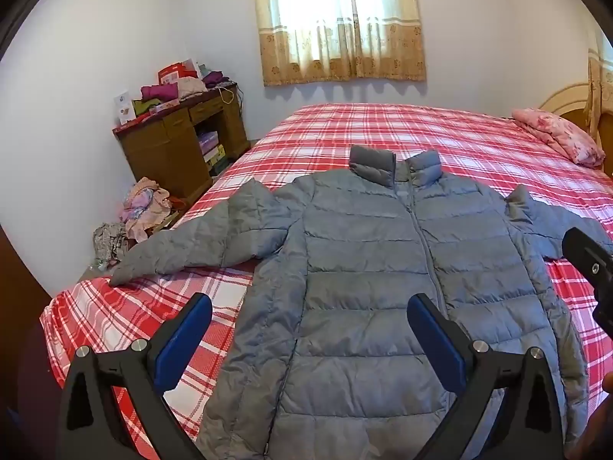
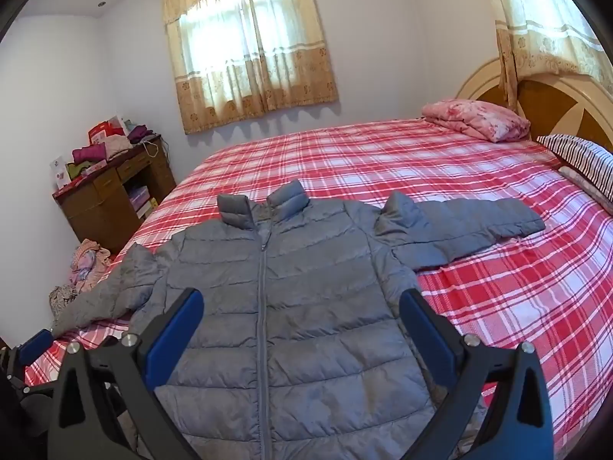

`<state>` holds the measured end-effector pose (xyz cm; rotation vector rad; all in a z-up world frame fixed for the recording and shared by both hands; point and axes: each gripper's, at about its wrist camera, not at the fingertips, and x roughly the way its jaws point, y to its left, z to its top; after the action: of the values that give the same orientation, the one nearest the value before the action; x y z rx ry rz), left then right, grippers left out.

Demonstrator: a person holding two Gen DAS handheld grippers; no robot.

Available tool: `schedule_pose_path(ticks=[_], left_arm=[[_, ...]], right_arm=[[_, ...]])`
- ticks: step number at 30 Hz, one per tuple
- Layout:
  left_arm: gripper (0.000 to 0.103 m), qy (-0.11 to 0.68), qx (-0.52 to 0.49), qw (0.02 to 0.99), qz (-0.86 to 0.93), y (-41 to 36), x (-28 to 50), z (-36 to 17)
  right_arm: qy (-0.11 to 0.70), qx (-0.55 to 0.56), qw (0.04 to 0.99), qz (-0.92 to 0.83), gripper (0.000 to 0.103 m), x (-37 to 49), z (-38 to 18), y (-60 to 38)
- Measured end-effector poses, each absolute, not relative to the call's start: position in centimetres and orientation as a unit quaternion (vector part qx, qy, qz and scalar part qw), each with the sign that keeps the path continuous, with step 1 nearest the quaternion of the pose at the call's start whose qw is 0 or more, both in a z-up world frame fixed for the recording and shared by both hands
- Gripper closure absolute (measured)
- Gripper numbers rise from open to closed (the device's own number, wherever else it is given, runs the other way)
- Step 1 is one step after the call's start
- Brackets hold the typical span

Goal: Fold large clothes

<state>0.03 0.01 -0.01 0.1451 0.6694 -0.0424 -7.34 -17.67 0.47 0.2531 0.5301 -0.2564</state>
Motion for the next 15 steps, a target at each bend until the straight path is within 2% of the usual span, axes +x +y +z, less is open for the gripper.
schedule_pose_path(ticks=[8, 15], left_arm=[[0.001, 0.322, 0.044, 0.945, -0.039, 1.4, 0.0, 0.0], [0.001, 0.31, 0.063, 0.948, -0.032, 0.0, -1.0, 0.4]], right_arm=[[0.266, 0.125, 0.947, -0.128, 0.0, -7.6, 0.0, -18.2], [0.27, 0.115, 0.946, -0.134, 0.0, -7.5, -0.2, -18.3]])
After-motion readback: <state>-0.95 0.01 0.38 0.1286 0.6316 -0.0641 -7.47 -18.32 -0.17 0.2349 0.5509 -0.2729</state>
